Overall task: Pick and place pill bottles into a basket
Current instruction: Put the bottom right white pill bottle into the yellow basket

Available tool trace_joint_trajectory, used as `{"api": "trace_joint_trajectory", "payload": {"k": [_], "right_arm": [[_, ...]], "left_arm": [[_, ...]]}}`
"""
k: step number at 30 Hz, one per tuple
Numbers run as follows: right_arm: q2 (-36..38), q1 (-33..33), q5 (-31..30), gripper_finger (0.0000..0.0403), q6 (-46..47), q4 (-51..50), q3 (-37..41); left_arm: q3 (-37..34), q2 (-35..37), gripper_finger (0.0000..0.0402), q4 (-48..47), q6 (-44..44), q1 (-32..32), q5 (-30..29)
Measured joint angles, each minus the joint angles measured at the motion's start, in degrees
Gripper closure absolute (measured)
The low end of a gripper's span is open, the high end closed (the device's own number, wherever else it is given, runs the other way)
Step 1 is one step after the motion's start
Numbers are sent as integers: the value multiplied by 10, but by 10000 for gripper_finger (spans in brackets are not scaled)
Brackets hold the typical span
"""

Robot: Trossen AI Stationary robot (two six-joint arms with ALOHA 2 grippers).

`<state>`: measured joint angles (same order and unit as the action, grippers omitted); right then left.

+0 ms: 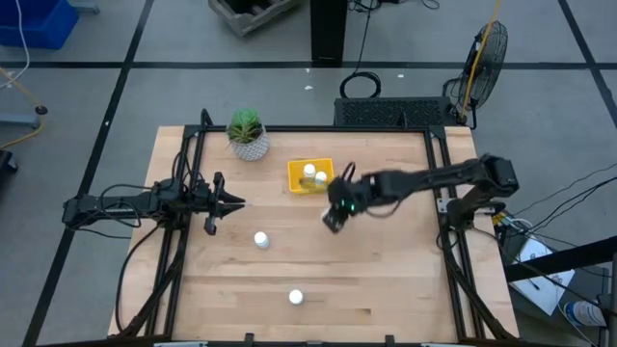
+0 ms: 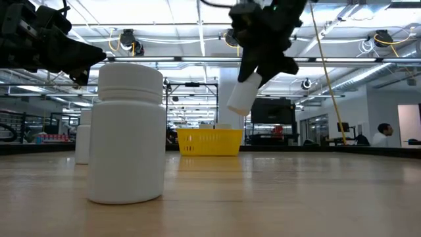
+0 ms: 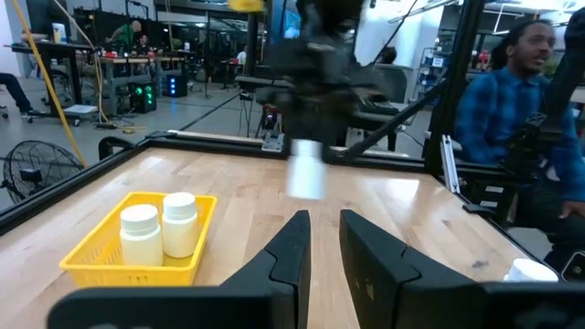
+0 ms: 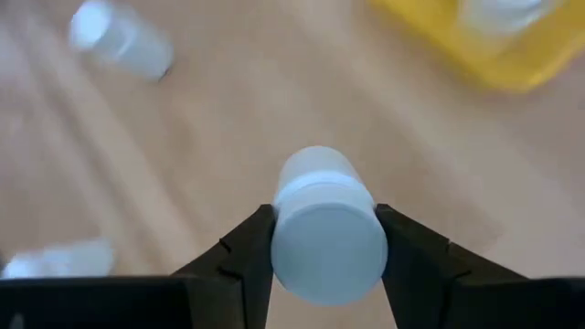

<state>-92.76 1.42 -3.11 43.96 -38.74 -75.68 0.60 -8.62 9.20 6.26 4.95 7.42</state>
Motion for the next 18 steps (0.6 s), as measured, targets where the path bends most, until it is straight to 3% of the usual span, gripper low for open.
{"api": "trace_joint_trajectory", "payload": {"k": [8,18], "right_arm": [[11,-114,2,254,-115,20,0],[10,-210,33,254,-210,63,0]], "left_arm": [[0,0,337,0,0,0,0],[0,0,337,0,0,0,0]]}}
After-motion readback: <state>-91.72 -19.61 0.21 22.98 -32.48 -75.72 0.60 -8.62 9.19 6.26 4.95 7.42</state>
